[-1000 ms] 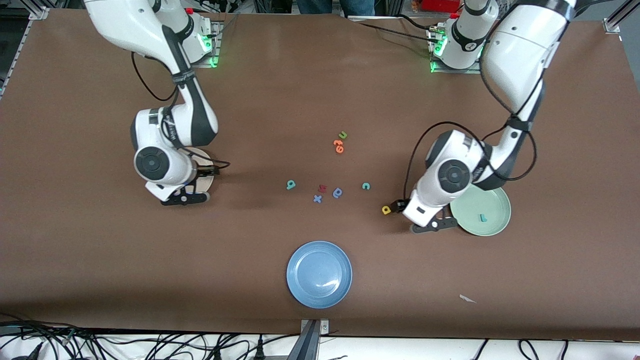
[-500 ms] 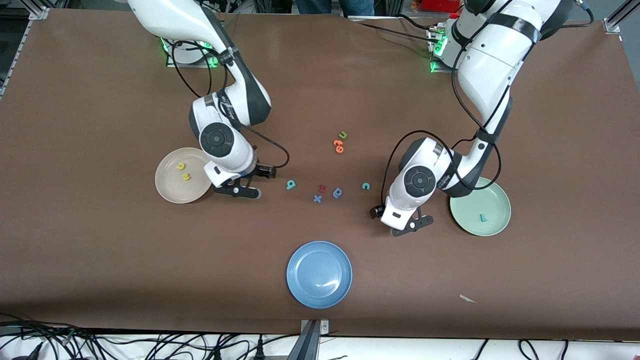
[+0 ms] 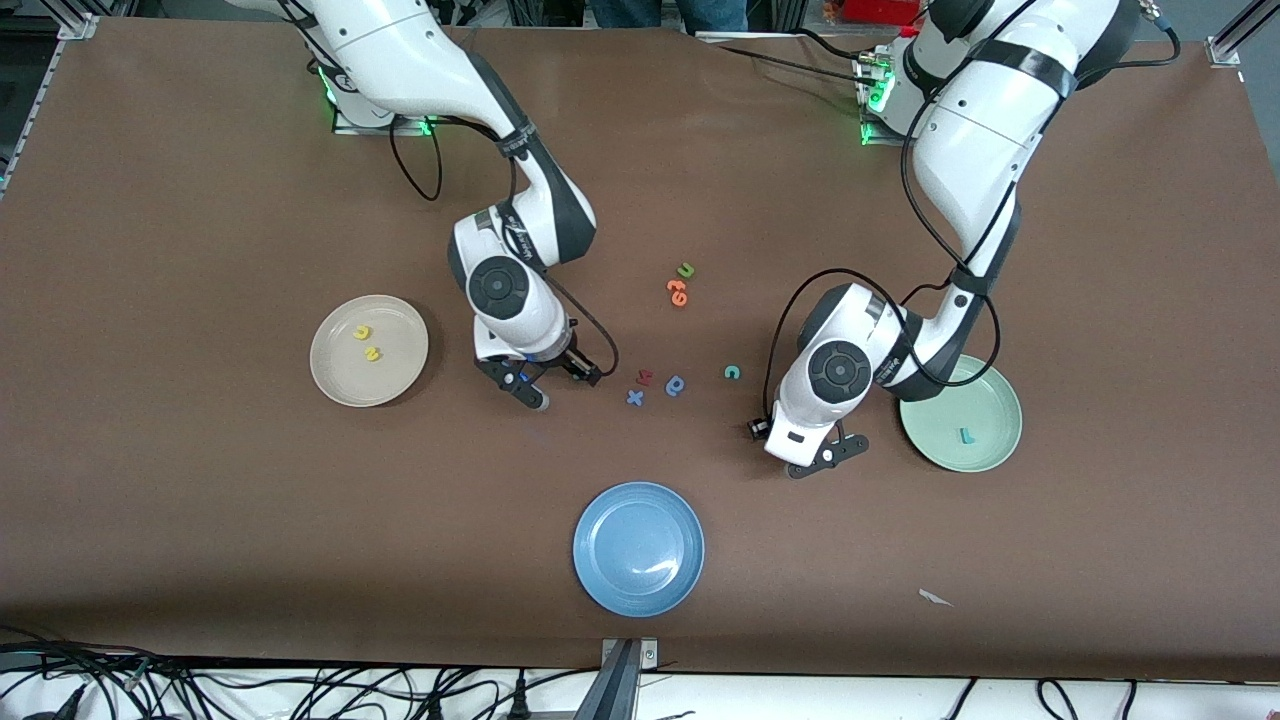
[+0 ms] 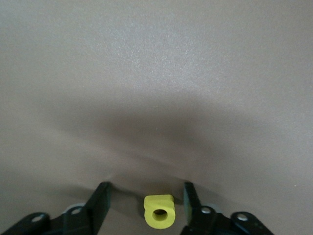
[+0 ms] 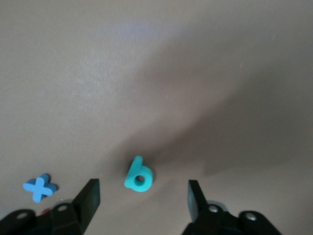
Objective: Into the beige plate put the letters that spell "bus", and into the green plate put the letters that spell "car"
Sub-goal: 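Grasp the teal 6 with the right gripper while the left gripper grasps yellow a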
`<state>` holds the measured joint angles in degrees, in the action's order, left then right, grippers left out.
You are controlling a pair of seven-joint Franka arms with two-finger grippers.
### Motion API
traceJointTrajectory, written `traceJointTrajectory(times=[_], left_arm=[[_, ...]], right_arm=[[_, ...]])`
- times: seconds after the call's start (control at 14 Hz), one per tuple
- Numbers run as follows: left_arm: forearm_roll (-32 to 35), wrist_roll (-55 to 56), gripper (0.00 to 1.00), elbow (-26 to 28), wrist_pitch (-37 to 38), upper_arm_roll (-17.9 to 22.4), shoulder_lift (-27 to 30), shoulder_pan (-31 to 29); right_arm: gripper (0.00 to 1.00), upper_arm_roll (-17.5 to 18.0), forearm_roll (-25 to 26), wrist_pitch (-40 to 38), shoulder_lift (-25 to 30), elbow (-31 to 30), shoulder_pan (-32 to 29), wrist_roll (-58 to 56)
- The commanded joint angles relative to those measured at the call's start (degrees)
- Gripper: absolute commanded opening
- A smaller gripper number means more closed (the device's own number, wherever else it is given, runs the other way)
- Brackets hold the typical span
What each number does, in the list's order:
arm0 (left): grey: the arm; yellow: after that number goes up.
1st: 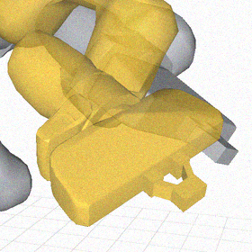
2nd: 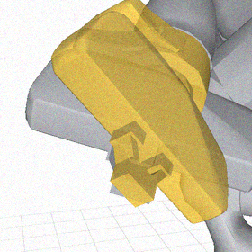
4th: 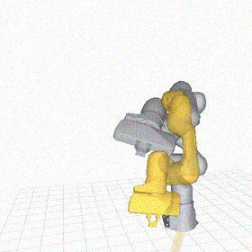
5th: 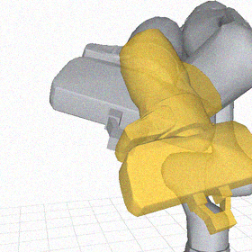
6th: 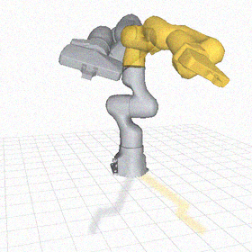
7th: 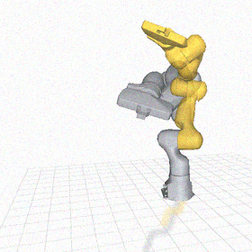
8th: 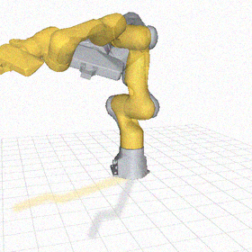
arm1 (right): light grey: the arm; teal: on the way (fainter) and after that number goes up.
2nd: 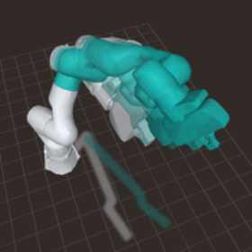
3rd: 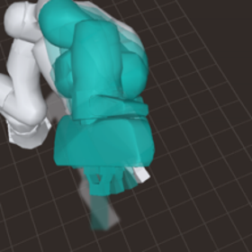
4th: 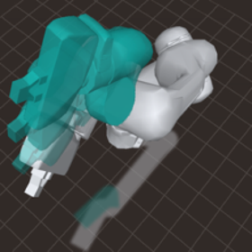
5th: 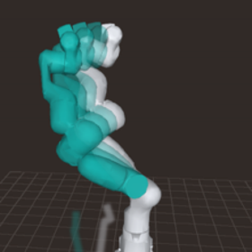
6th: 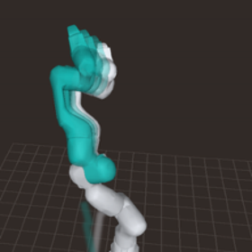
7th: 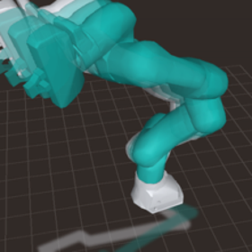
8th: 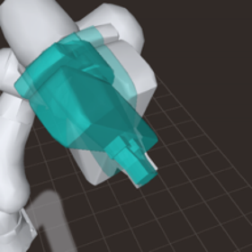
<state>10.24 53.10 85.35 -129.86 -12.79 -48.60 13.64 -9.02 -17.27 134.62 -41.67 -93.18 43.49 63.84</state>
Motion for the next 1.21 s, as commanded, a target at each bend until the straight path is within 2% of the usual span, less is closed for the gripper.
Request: traceJointTrajectory(times=[0.0,0.07,0.29,0.5,0.71,1.14], left_arm=[[-0.7,1.4,0.63,-1.6,0.9,0.4,-0.4,0.8],[-0.7,1.5,0.6,-1.6,1.0,0.2,-0.2,0.8],[-0.8,2.4,0.6,-1.5,1.0,0.0,-0.2,0.9],[-0.8,3.2,0.59,-1.2,1.0,0.0,-0.1,1.4],[-0.8,3.2,0.49,-1.2,1.0,0.0,-0.1,1.4],[-0.8,3.2,0.37,-0.8,1.0,0.0,-0.2,1.3]], right_arm=[[0.77,-0.6,-0.5,0.3,-2.7,3.1,1.1,3.7],[0.76,-0.6,-0.5,0.3,-3.3,3.1,1.6,3.7],[0.55,-0.8,0.0,0.7,-3.7,3.1,2.4,3.8],[0.54,-1.2,0.1,1.2,-3.6,3.1,2.3,3.8],[0.54,-1.9,2.4,1.2,-3.6,3.1,2.4,3.8],[0.54,-1.9,2.6,1.2,-3.8,2.8,2.4,3.8]])
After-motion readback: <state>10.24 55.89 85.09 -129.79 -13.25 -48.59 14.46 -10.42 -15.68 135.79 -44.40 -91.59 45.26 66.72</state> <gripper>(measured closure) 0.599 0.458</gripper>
